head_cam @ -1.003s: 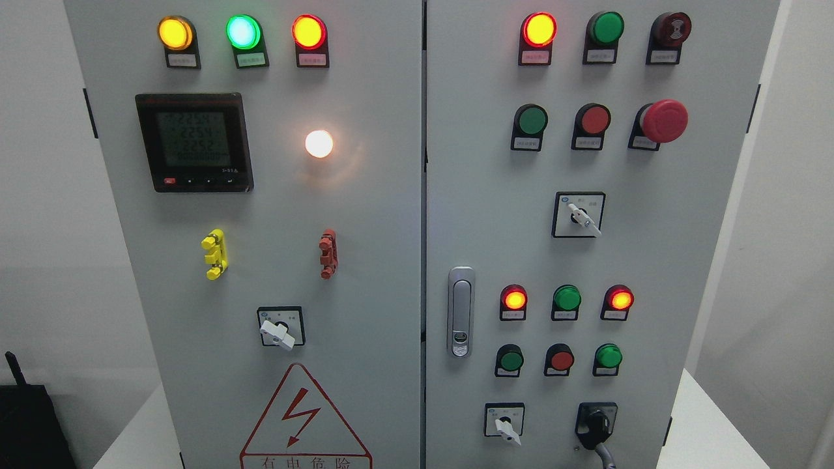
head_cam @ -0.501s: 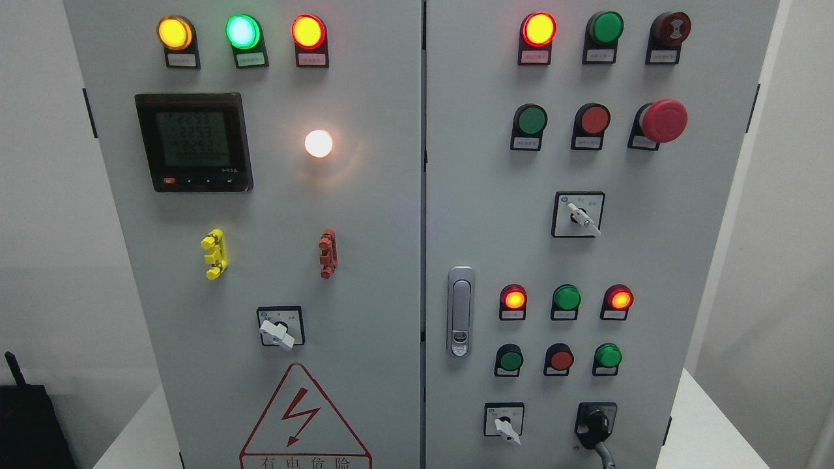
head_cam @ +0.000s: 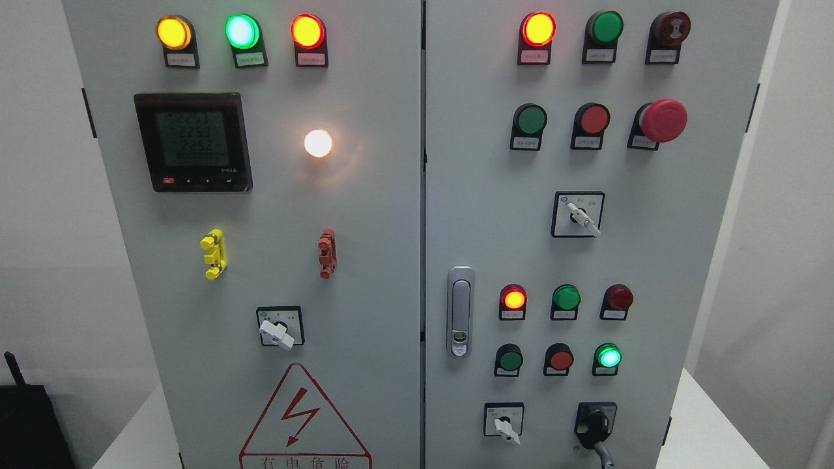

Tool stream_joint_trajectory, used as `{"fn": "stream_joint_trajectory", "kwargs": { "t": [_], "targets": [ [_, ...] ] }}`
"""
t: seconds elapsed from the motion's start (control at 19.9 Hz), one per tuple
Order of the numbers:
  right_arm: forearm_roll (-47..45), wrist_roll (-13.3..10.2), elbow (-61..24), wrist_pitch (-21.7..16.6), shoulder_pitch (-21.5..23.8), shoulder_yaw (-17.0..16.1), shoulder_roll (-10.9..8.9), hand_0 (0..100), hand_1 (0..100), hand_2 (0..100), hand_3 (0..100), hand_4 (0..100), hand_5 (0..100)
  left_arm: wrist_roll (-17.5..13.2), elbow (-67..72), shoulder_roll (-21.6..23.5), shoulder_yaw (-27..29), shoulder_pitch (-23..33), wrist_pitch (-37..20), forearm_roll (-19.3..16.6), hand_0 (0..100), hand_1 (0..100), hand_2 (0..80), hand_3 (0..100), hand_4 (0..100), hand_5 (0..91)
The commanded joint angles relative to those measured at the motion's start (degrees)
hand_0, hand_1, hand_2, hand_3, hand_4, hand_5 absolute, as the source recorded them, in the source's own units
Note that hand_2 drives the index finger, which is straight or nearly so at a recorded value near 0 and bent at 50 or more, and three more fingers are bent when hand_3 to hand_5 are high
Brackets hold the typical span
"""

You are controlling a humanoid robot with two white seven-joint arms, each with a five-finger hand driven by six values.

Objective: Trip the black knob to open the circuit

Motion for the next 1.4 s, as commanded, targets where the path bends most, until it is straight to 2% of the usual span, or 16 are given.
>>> {"fn": "stream_joint_trajectory", "kwargs": {
  "t": [0.0, 1.35],
  "targets": [
    [0.05, 1.63, -3.81, -1.12, -1.50, 2.37, 0.13, 0, 0, 4, 100, 100, 100, 0.01, -0.01, -0.09, 0.07, -0.14, -0.02, 0.14, 12, 39, 0.0, 0, 0, 0.0],
    [0.05, 1.55, -3.46, -1.03, -0.62, 1.14, -0.93, 0, 0, 4, 100, 100, 100, 0.01, -0.01, -0.09, 0.07, -0.23, -0.02, 0.14, 12, 39, 0.0, 0, 0, 0.0]
  ]
}}
